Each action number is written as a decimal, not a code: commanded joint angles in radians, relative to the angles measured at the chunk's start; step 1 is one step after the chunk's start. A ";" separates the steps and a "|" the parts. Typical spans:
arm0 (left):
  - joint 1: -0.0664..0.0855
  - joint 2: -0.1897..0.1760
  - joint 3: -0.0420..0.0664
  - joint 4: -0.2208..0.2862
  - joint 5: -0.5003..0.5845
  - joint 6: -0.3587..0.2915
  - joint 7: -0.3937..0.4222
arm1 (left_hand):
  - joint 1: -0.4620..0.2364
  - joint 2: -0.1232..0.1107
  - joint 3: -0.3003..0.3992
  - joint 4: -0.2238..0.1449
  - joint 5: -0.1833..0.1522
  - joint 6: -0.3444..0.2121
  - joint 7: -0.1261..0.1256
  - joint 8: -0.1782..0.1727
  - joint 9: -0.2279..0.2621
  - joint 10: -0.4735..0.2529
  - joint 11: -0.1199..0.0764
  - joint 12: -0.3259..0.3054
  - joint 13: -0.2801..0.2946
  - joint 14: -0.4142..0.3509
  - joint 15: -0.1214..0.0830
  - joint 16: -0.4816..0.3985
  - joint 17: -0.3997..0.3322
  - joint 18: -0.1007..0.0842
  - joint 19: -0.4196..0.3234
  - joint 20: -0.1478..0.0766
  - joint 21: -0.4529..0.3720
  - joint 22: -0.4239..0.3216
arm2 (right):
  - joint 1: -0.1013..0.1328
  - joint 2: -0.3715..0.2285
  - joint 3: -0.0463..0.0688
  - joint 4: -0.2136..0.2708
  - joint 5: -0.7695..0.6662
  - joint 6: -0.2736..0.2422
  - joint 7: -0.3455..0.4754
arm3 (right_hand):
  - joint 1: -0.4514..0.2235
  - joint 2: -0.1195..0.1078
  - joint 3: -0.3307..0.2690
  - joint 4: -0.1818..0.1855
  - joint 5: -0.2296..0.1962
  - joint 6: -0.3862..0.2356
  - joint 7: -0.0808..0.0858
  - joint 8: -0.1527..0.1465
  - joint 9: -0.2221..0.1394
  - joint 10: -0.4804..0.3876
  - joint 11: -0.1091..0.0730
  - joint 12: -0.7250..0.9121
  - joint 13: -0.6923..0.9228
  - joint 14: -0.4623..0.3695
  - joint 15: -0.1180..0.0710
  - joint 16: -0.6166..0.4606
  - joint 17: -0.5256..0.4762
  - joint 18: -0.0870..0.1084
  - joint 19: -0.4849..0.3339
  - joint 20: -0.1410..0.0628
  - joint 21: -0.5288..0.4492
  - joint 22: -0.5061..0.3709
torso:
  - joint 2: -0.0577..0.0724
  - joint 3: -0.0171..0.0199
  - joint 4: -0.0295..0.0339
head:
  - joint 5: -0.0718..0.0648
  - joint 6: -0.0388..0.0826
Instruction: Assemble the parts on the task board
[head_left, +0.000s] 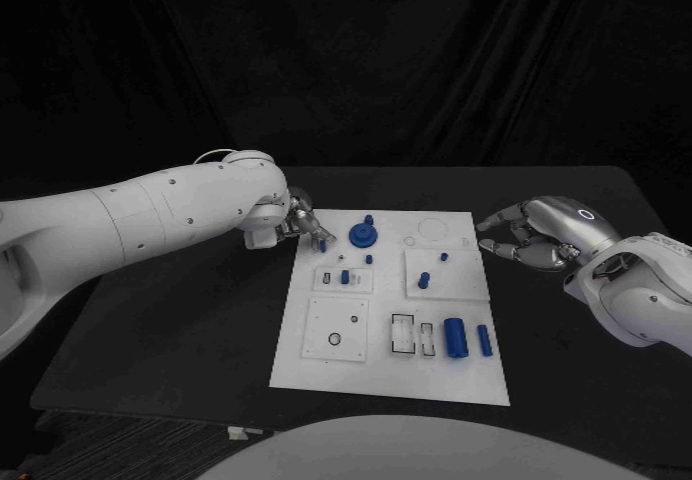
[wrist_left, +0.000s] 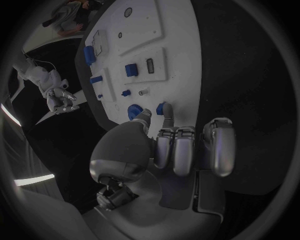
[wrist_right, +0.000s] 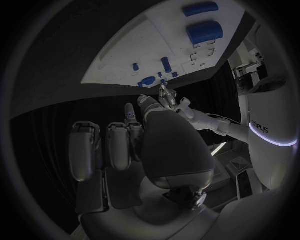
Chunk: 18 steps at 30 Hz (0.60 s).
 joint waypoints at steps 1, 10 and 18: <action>-0.002 0.003 0.001 -0.001 0.000 0.012 0.010 | 0.012 -0.001 0.001 -0.007 0.008 0.002 0.002 -0.006 0.002 0.105 0.005 0.004 0.263 0.106 0.007 0.003 0.263 0.011 -0.006 0.001 -0.007 0.170 | -0.002 -0.001 0.001 0.002 -0.002 0.005 -0.013 | 0.008 0.004 0.009 0.000 0.004 0.006 0.003 -0.005 -0.001 0.035 0.006 -0.004 -0.039 0.049 0.007 -0.004 0.000 -0.016 0.055 0.007 -0.004 0.232 | 0.000 0.0003 -0.0005 | 0.001 0.000; -0.003 0.005 0.001 -0.004 0.000 0.011 0.017 | 0.031 0.005 0.015 -0.026 0.044 0.001 0.001 -0.013 0.001 0.105 0.004 0.004 0.263 0.106 0.007 0.003 0.263 0.012 -0.010 0.001 -0.012 0.169 | -0.003 -0.001 0.001 0.001 -0.002 0.008 -0.013 | 0.010 0.004 0.010 -0.002 0.005 0.007 0.002 -0.004 -0.001 0.034 0.006 -0.004 -0.040 0.049 0.007 -0.004 0.000 -0.015 0.054 0.007 -0.005 0.232 | 0.000 0.0005 0.0007 | -0.001 0.000; -0.005 0.006 0.001 -0.006 0.000 0.009 0.021 | 0.050 0.008 0.032 -0.046 0.058 -0.002 -0.001 -0.022 -0.002 0.105 0.003 0.004 0.263 0.106 0.006 0.003 0.263 0.013 -0.013 0.000 -0.017 0.169 | -0.003 0.000 0.001 0.001 -0.002 0.006 -0.011 | 0.011 0.003 0.011 -0.003 0.007 0.008 0.002 -0.005 -0.002 0.034 0.005 -0.005 -0.040 0.049 0.007 -0.005 -0.001 -0.015 0.054 0.007 -0.005 0.232 | 0.000 0.0005 -0.0001 | -0.002 0.000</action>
